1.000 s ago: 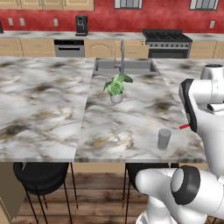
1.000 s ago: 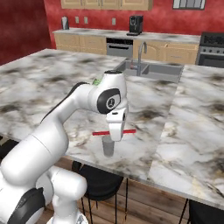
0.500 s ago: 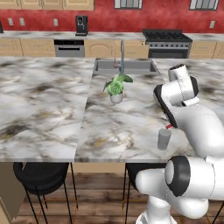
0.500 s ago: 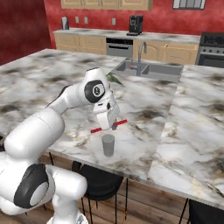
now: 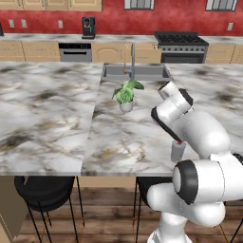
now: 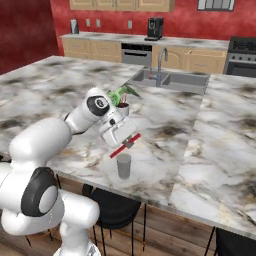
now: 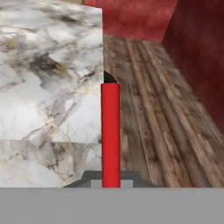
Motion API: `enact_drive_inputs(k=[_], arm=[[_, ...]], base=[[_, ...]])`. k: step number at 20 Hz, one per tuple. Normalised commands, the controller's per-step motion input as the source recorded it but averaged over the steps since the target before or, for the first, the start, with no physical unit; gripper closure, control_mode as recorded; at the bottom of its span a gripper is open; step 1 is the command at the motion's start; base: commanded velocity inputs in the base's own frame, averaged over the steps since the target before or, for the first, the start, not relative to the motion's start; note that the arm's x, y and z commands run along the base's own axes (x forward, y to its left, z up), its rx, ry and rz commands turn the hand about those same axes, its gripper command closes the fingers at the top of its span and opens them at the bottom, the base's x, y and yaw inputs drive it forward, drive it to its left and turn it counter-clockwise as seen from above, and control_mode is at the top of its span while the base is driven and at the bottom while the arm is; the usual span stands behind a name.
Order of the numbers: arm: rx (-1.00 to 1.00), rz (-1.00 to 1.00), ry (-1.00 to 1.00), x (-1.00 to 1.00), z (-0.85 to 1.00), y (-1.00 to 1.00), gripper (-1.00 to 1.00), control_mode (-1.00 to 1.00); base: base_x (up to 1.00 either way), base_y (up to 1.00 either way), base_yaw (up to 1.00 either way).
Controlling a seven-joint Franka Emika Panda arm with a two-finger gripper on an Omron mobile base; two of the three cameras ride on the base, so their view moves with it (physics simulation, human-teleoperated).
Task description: Take a straw from the drawer in front and place it inside the glass cup on the dining counter.
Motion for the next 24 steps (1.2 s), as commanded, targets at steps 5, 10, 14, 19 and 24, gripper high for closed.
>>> enact_drive_inputs(k=[5,10,14,19,24], arm=[[-0.26,-0.08,0.0,0.21,0.0,0.0,1.0,-1.0],[-0.21,-0.04,0.0,0.01,0.08,0.02,1.0,-1.0],[-0.14,-0.04,0.0,0.0,0.28,0.0,1.0,-1.0],[-0.08,-0.03,0.03,0.0,0.01,0.02,1.0,-1.0],[-0.08,-0.05,0.01,0.0,-0.07,0.23,1.0,-1.0]], base=[[0.0,0.0,0.0],[0.0,0.0,0.0],[0.0,0.0,0.0],[0.0,0.0,0.0],[0.0,0.0,0.0]])
